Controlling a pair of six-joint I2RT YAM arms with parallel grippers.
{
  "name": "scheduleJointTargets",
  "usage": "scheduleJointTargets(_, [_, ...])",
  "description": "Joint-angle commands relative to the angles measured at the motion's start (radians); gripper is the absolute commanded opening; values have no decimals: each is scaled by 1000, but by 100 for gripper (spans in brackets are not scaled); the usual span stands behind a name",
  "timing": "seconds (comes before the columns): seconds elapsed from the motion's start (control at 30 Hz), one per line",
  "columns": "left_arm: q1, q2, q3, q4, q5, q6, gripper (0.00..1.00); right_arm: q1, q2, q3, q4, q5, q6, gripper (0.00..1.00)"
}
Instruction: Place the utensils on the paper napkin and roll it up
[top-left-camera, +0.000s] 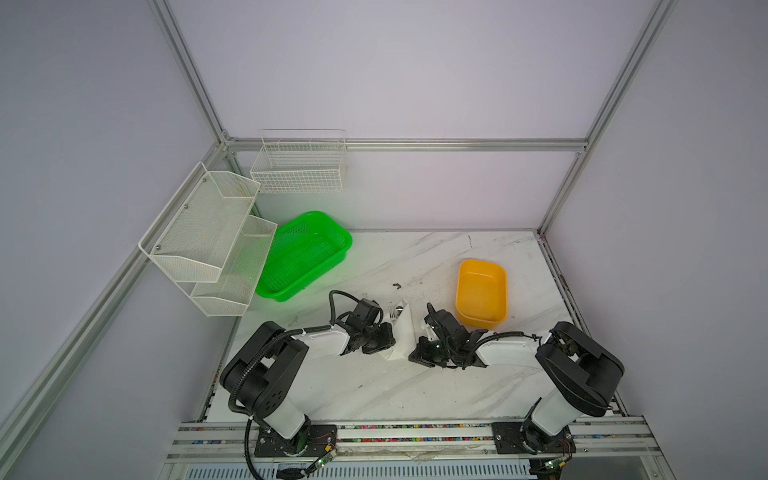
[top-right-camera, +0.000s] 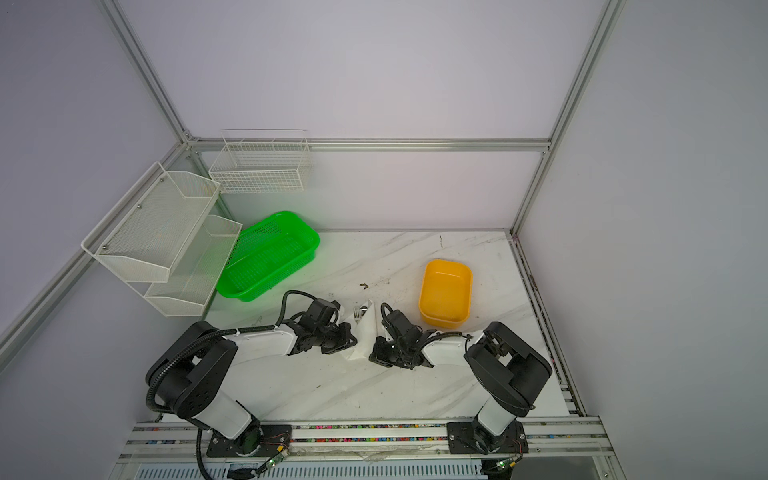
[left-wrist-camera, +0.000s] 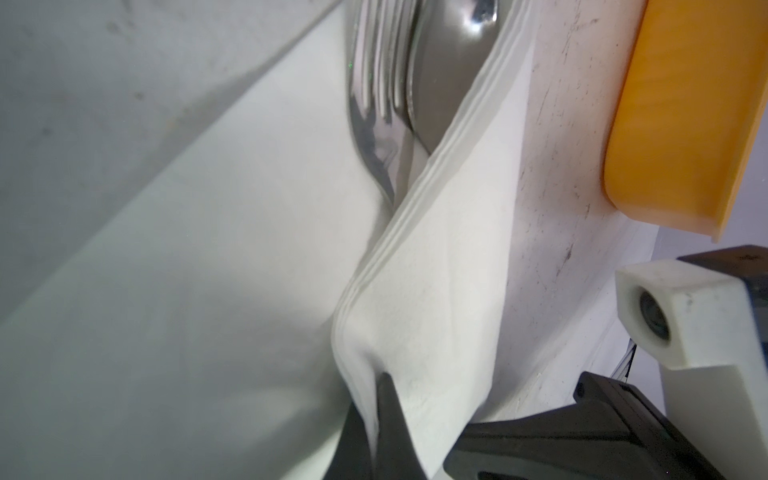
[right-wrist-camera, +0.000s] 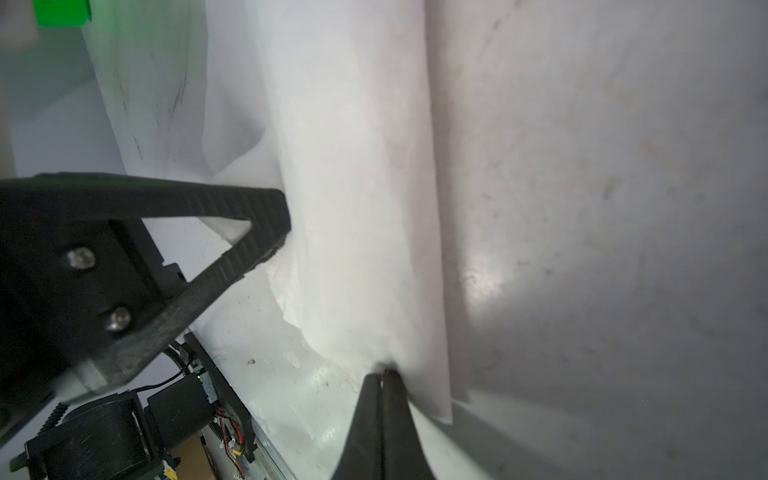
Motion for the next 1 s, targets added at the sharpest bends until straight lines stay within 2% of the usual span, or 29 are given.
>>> scheduleJointTargets(0.0, [-3,8,85,-11,-10,35,2,6,-24,-3,9,26,22,2])
scheduleJointTargets(0.2, [-3,0,96,-10,-9,42,2,1,-129,-21,-12,70,50,3])
scheduleJointTargets(0.57, [-3,17,100,-23,-18,48,2,-1,-37,-46,84,29,67,3])
scheduleJointTargets(0.7, [-3,22,106,-23,-19,49,2,0,-19,-62,71,63,69,3])
scheduleJointTargets(0.97, [-3,24,104,-22,-16,50,2,0,-117,-70,60,101,78,5])
